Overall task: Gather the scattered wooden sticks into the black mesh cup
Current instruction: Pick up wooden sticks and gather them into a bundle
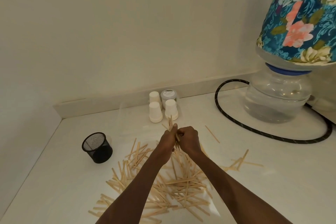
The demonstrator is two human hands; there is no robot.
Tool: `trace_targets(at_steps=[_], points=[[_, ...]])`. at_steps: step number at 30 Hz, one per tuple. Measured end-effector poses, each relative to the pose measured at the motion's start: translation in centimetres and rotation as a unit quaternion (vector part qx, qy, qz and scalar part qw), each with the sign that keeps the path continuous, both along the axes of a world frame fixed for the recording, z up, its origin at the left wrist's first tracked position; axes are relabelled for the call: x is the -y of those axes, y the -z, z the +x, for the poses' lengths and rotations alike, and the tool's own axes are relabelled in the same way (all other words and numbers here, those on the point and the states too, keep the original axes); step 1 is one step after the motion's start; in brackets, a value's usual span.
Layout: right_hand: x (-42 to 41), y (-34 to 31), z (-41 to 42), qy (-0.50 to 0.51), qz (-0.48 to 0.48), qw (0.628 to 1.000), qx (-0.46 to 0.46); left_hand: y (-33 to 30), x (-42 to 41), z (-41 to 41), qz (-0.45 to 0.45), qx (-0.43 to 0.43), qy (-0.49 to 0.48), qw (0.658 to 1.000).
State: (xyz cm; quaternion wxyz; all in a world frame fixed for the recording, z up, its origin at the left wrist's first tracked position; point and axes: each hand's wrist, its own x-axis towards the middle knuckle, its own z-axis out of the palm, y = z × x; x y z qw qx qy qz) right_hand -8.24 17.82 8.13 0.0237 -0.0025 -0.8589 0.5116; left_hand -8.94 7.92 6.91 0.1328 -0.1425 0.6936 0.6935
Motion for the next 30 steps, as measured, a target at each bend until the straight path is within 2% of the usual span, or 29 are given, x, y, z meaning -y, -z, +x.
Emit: trace_targets(at_steps=[5, 8, 11, 14, 16, 18, 20, 22, 25, 27, 30], points=[[0.1, -0.3, -0.1, -0.031, 0.019, 0.999, -0.025, -0.1, -0.4, -0.2, 0.028, 0.019, -0.062, 0.997], [0.2, -0.6, -0.3, -0.091, 0.036, 0.995, -0.032, 0.0, -0.4, -0.5, 0.041, -0.004, -0.087, 0.995], [0.1, -0.8, -0.4, -0.098, 0.024, 0.993, -0.054, 0.4, 0.0, -0.8, 0.011, -0.03, -0.115, 0.993], [-0.1, -0.7, -0.6, -0.05, -0.055, 0.997, -0.033, 0.4, 0.6, -1.0, -0.006, -0.03, -0.141, 0.989], [-0.4, -0.1, -0.5, 0.028, -0.126, 0.991, 0.015, 0.1, 0.8, -1.0, -0.003, -0.034, -0.17, 0.985], [-0.5, 0.7, -0.3, 0.097, -0.181, 0.976, 0.066, -0.4, 0.7, -1.0, 0.045, -0.055, -0.187, 0.98], [-0.3, 1.5, 0.0, 0.121, -0.224, 0.959, 0.128, -1.2, 0.4, -0.8, 0.124, -0.074, -0.2, 0.969], [0.5, 1.9, 0.4, 0.116, -0.309, 0.92, 0.209, -1.8, 0.1, -0.7, 0.149, -0.098, -0.205, 0.962], [1.5, 1.7, 0.8, 0.103, -0.507, 0.801, 0.301, -2.3, -0.6, -0.3, 0.129, -0.147, -0.201, 0.96], [1.9, 1.3, 0.7, 0.072, -0.6, 0.731, 0.317, -2.7, -1.0, 0.2, 0.089, -0.181, -0.19, 0.961], [2.2, 0.2, 0.2, 0.024, -0.674, 0.668, 0.313, -2.9, -1.4, 0.9, 0.042, -0.236, -0.158, 0.958]])
